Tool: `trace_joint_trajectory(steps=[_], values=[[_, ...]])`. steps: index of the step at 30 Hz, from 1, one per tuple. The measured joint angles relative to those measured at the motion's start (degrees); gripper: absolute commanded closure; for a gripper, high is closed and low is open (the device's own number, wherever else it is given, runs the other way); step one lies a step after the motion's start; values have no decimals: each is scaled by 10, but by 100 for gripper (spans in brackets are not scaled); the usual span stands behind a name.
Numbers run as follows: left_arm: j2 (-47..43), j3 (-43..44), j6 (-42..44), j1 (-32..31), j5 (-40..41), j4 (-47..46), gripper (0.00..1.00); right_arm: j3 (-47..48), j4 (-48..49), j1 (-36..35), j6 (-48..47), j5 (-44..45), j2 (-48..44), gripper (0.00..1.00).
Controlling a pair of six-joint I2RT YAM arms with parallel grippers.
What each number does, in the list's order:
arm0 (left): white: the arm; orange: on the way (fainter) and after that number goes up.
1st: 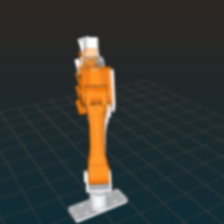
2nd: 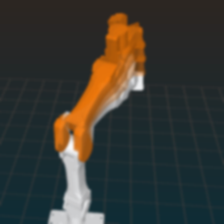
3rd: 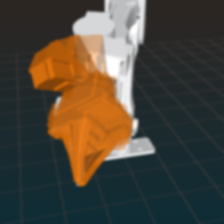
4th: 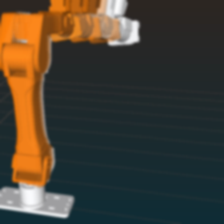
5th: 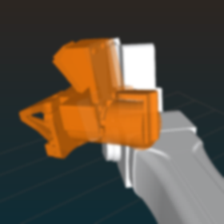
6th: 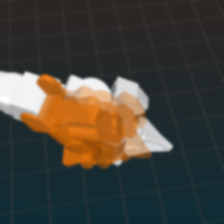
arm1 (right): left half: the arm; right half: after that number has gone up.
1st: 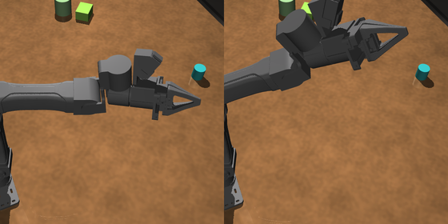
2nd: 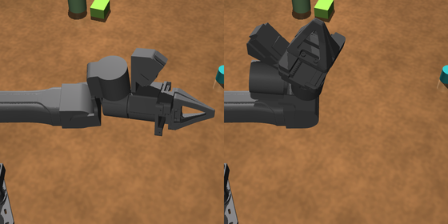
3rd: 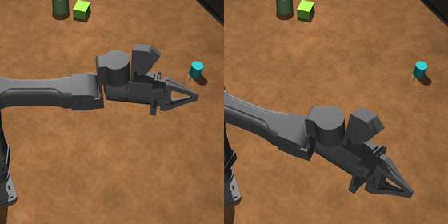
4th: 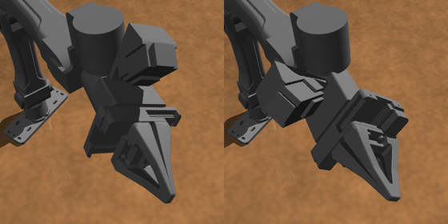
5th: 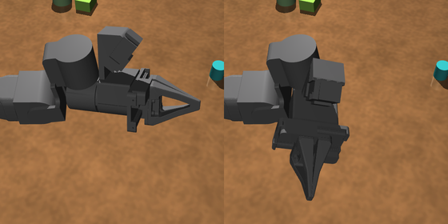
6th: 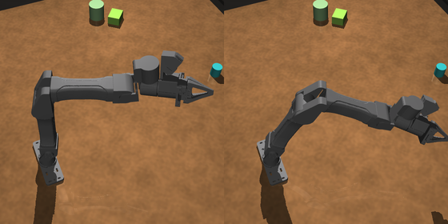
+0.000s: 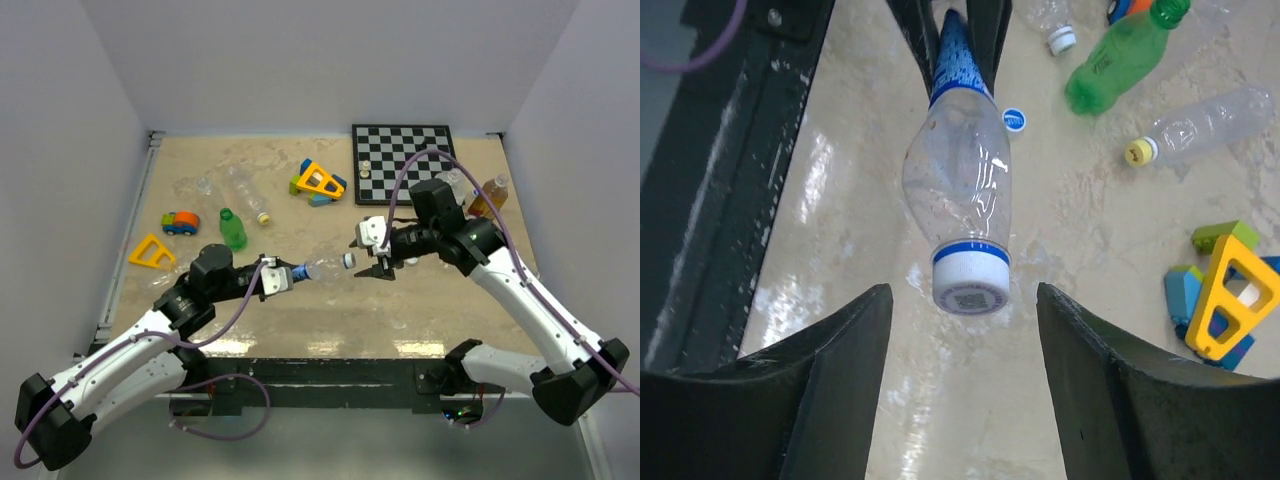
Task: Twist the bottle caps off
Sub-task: Unscrew the bottle cap from the plastic bottle.
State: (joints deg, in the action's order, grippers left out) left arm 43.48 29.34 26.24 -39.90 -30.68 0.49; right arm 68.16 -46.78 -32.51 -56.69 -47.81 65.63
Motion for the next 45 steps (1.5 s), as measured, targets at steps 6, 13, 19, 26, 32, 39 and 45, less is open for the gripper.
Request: trace_joint_trajectory(steps=[6,13,19,26,32,39,45], values=[[0,0,-19,0,10,-1,100,-9,86,3,231,9,-23,36],[0,0,-31,0,16,-2,100,-8,105,4,335,19,20,42],[0,0,-32,0,23,-2,100,-7,103,4,348,19,30,45],[0,0,-31,0,24,-2,100,5,75,4,313,9,30,62],[0,0,-31,-2,20,2,100,22,38,7,264,-5,46,73],[0,0,-31,-2,20,18,100,49,-17,8,191,-24,84,100],[8,0,-32,0,2,23,100,90,-128,5,-19,-34,115,100]])
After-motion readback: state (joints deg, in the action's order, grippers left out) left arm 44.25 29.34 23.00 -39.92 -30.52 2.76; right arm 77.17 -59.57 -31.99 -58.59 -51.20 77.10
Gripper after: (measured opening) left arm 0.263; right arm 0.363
